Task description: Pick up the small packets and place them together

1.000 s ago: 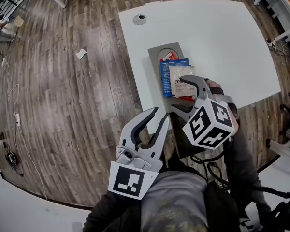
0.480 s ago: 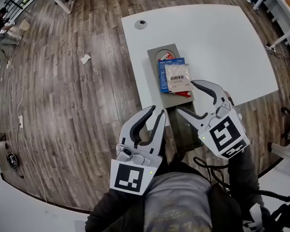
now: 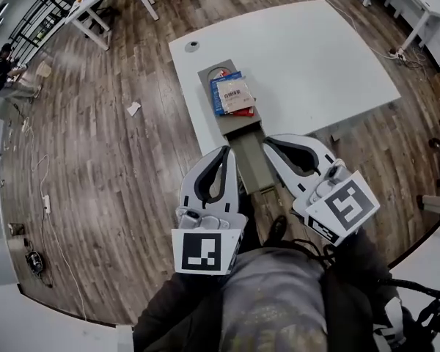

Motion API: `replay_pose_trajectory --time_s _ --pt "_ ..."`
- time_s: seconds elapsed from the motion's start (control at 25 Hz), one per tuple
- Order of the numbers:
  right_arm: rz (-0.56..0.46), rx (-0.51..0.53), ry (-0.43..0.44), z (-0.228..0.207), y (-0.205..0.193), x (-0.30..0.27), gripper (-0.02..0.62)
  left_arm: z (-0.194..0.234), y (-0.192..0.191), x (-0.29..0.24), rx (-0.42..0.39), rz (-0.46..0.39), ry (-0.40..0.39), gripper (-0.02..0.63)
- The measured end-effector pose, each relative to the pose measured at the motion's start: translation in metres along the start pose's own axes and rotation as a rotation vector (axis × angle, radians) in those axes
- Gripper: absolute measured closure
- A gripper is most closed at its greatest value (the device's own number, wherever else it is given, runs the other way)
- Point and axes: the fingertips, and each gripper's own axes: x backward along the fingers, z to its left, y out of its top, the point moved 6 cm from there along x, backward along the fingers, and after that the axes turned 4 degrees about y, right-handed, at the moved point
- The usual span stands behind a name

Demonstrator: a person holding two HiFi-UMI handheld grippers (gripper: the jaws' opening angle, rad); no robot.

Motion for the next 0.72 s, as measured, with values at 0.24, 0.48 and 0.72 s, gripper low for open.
replay_pose_trajectory --time_s 0.24,0.48,0.72 --pt "-0.118 0.014 -0.04 0.018 0.017 0.036 0.589 -0.035 0.022 0.015 -0.024 -0.065 -0.01 0.603" --pt "-0.174 0.062 -0.07 0.029 0.031 0.052 0.589 -0.045 0.044 0.013 -0.049 -0.123 -0.004 0.603" --pt "-0.187 0.066 -0.072 0.034 0.034 0.055 0.589 -0.051 0.049 0.015 -0.062 -0.127 -0.005 0.603"
